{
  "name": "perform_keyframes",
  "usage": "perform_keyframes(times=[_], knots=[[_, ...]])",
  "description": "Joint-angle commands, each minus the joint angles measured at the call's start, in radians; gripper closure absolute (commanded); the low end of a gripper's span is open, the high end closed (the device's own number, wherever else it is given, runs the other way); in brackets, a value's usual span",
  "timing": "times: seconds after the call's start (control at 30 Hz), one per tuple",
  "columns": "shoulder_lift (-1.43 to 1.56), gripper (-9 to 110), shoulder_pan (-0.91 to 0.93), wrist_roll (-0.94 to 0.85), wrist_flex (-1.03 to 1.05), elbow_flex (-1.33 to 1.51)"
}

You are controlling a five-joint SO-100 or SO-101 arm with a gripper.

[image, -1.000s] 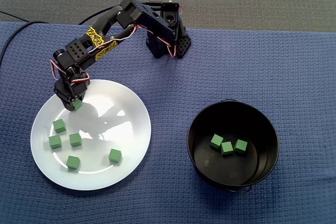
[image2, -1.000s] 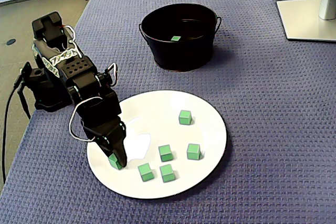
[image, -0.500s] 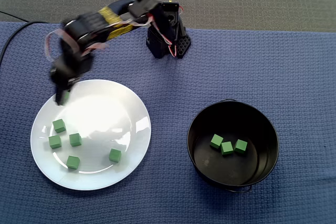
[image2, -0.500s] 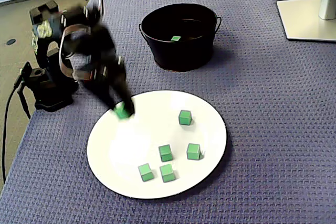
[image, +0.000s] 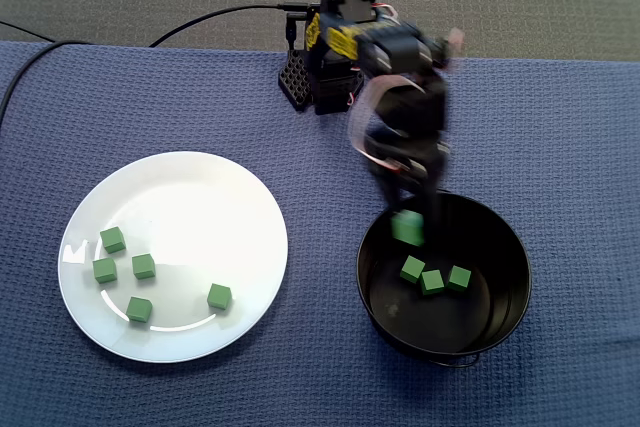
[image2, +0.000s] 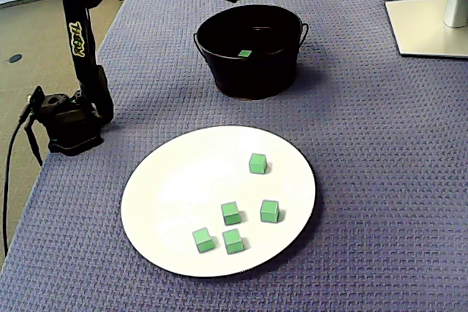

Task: Pick up the items on the white plate and put them in the black container.

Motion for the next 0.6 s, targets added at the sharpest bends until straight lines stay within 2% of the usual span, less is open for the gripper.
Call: perform_keyframes(times=[0.0, 0.13, 0.3, 0.37, 0.57], knots=[[-0.063, 102, -0.115, 0.015, -0.112, 0.169], [-0.104, 102, -0.153, 0.025, -0.250, 0.350], [-0.141, 95, -0.169, 0.049, -0.267, 0.383], [-0.143, 90, -0.172, 0.040, -0.235, 0.359], [-0.124, 83, -0.158, 0.025, 0.008, 0.089]])
